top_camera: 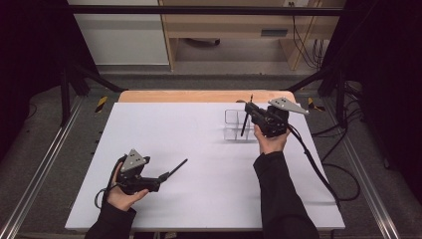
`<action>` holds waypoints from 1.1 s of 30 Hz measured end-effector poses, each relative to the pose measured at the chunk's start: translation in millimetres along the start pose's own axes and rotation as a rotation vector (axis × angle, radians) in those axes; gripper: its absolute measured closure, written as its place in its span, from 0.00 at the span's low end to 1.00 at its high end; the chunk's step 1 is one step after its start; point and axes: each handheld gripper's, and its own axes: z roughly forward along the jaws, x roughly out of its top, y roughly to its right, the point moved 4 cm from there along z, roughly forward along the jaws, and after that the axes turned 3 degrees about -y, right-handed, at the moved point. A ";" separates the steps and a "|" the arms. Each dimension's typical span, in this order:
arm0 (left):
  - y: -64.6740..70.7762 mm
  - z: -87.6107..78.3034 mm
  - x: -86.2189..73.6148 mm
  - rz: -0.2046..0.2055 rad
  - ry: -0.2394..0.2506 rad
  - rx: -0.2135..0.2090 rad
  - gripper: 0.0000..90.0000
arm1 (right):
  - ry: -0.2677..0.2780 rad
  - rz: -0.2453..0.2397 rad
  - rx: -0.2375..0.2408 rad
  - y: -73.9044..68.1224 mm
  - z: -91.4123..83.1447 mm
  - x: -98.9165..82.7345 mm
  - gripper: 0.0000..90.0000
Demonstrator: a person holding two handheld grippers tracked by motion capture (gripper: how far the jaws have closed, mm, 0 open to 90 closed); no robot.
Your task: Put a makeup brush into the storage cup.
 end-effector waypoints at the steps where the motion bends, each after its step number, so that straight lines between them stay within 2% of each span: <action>1: -0.1 0.1 0.0 0.001 0.000 0.000 0.13 | 0.002 0.003 -0.002 0.6 0.6 1.1 0.93; 21: 3.2 1.3 0.3 0.008 -0.002 -0.006 0.13 | 0.050 -0.001 -0.054 7.1 10.4 25.0 0.93; 33: 4.1 1.8 0.2 0.013 -0.004 -0.009 0.13 | 0.050 0.000 -0.078 13.6 23.3 27.5 0.93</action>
